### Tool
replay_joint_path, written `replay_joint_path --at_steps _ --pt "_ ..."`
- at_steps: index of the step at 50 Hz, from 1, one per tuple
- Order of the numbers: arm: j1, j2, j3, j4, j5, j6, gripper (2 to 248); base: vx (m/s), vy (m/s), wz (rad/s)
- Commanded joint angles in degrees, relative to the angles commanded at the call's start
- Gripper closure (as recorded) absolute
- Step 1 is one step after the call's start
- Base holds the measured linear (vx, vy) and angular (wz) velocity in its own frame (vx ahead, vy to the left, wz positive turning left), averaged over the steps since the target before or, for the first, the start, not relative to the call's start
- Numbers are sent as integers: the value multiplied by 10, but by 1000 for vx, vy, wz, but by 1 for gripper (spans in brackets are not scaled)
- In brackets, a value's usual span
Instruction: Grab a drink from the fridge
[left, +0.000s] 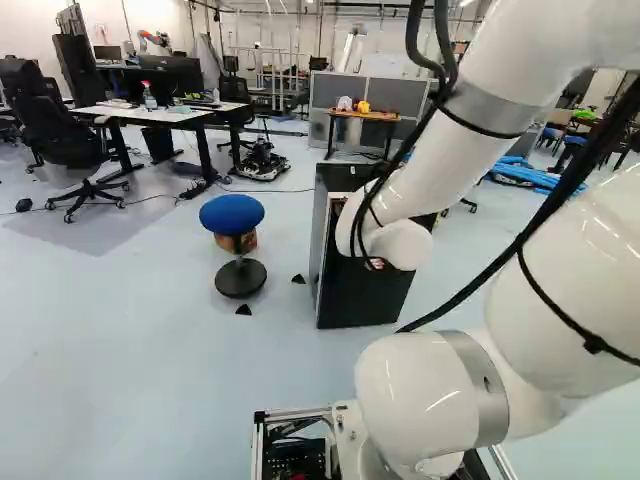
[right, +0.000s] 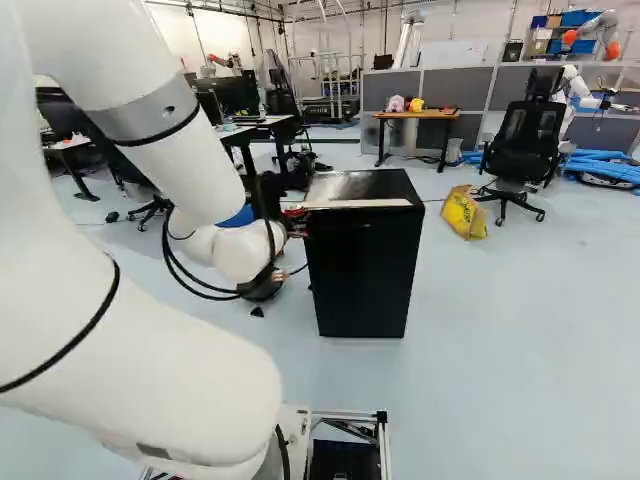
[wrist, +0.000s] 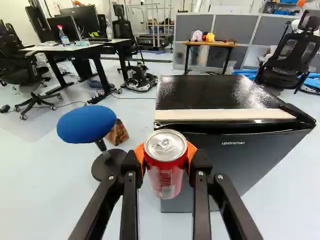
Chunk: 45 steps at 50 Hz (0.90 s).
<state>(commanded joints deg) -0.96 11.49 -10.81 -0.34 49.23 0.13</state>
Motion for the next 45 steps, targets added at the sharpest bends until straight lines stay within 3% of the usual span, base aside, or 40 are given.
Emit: replay_joint_path --at_steps 22,45 --pt "7 35 44 3 6 -1 150 0 0 0" --pt "10 45 58 3 8 -1 150 0 0 0"
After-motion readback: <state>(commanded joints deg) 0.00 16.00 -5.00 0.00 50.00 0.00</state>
